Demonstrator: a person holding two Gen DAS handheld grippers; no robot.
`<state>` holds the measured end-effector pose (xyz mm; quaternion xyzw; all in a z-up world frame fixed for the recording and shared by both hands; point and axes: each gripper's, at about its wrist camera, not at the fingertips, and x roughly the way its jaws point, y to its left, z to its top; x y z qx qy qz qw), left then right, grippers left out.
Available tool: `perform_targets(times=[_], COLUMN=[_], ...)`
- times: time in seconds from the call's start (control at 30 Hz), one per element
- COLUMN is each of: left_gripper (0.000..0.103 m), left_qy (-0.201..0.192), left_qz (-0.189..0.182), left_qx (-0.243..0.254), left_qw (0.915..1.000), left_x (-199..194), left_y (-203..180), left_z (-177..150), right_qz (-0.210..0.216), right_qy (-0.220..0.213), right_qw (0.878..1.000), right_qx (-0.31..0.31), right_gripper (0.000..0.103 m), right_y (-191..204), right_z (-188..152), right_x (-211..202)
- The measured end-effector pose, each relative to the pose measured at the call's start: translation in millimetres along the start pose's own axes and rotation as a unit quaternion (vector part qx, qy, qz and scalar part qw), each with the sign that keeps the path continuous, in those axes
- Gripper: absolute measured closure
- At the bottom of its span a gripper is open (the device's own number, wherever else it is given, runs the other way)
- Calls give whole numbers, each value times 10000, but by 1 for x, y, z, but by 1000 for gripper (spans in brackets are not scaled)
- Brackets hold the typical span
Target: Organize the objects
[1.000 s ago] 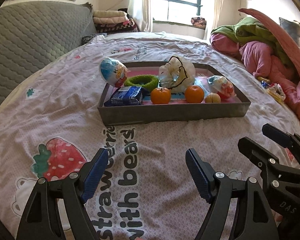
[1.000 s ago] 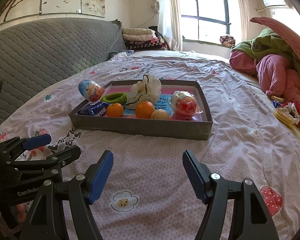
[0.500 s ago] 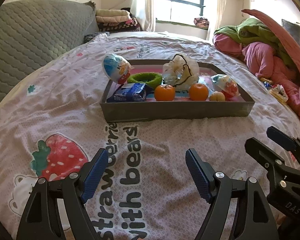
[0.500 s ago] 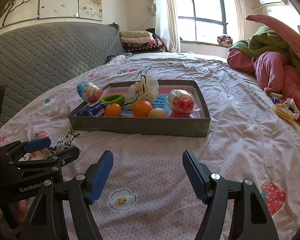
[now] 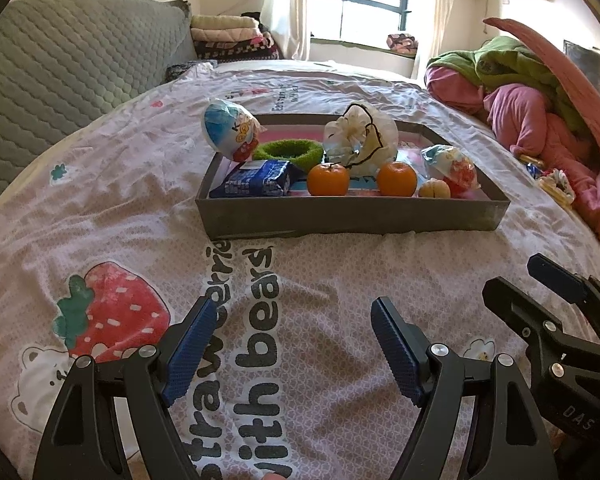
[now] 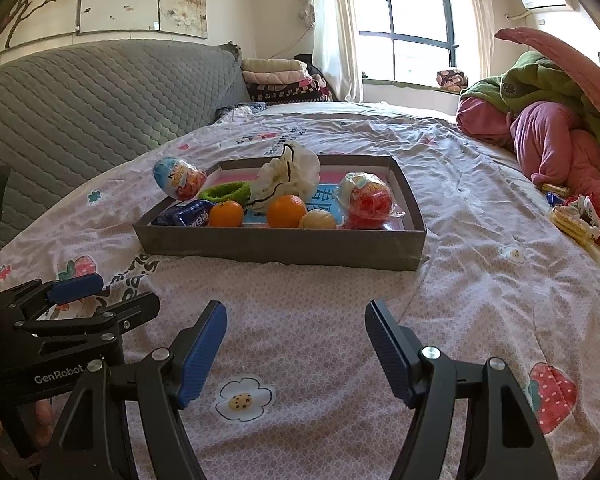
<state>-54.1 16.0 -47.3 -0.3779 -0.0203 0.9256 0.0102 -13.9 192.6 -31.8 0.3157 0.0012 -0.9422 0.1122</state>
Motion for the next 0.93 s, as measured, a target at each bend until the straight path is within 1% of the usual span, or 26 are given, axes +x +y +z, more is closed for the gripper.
perform_targets(times=[0.5, 0.6, 0.73, 0.93], left_gripper=[22, 22, 22, 22], left_qy=[68, 62, 66, 64], left_qz=[95, 74, -124, -65], left_qx=[-71, -66, -150, -98], left_qw=[9999, 9999, 9998, 9999], left_x=[5, 5, 3, 3], left_y=[4, 3, 5, 3], left_z=[-1, -1, 0, 0], right_qz=[-23, -17, -8, -12], right_qy=[22, 21, 41, 36], right_qw=[10000, 10000, 10000, 10000], right_qx=[-12, -14, -7, -4], right_gripper=[32, 32, 32, 32], right_y=[-2, -2, -2, -2], right_z=[-1, -1, -1, -1], right_x=[2, 3, 3, 4])
